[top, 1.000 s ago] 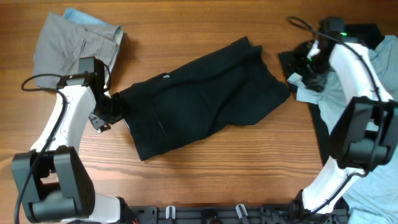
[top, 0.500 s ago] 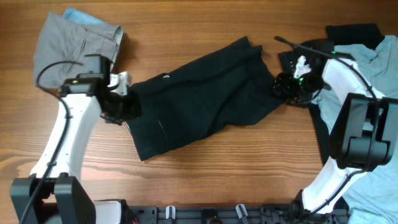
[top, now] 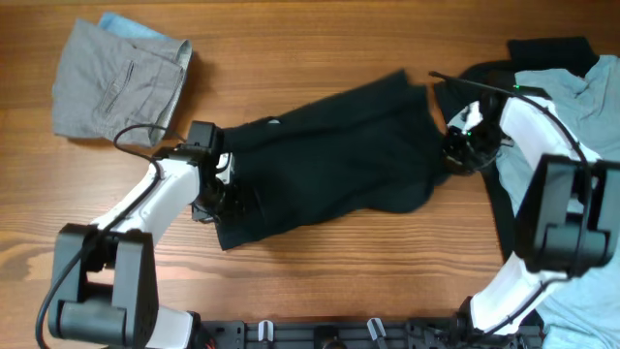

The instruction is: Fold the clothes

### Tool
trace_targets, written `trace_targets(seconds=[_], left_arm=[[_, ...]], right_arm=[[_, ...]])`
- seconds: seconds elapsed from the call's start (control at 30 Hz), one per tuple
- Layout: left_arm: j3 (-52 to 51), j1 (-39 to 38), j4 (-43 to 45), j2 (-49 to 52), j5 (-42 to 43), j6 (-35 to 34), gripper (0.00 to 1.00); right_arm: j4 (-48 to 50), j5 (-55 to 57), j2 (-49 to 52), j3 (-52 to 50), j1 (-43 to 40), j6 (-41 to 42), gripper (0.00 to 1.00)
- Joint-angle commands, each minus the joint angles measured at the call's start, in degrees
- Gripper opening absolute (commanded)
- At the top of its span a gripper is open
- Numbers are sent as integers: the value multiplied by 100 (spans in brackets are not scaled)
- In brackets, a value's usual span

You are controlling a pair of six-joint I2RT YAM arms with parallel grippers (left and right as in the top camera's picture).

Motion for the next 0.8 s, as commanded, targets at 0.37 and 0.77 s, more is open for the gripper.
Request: trace_targets(seconds=[0.37, 0.77], left_arm=[[1019, 1088, -254, 83, -1163, -4, 20], [1565, 1108, 437, 212, 1294, 750, 4]], right_arm=[[-262, 614, -1311, 149, -42, 120, 87], [1510, -1145, -1191, 105, 11, -544, 30]])
